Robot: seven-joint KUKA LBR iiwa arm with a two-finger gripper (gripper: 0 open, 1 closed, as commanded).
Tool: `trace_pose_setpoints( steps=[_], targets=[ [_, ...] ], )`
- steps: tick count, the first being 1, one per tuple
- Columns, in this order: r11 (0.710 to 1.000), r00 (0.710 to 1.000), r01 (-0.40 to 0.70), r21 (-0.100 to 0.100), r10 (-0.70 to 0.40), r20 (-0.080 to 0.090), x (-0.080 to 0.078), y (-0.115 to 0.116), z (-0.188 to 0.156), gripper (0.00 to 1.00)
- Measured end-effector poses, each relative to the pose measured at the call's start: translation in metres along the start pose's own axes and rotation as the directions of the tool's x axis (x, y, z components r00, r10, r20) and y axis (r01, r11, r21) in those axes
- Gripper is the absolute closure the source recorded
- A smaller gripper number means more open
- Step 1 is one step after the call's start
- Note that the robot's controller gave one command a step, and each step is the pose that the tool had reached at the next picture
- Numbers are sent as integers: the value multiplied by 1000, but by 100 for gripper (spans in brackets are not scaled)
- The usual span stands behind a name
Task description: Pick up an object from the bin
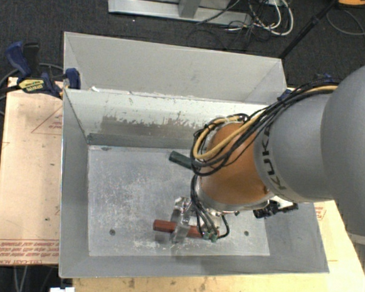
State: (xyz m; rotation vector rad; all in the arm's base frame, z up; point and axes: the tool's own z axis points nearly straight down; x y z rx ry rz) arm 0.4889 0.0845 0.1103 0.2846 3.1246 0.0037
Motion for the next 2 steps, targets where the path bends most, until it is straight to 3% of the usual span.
trace_pose_setpoints(
  steps=[1, 2],
  targets=[
    [1000, 1000, 1, 0, -1, 0, -1, 1, -29, 100],
    [1000, 1000, 3, -1, -3, 3, -3, 2, -82, 100]
  ],
)
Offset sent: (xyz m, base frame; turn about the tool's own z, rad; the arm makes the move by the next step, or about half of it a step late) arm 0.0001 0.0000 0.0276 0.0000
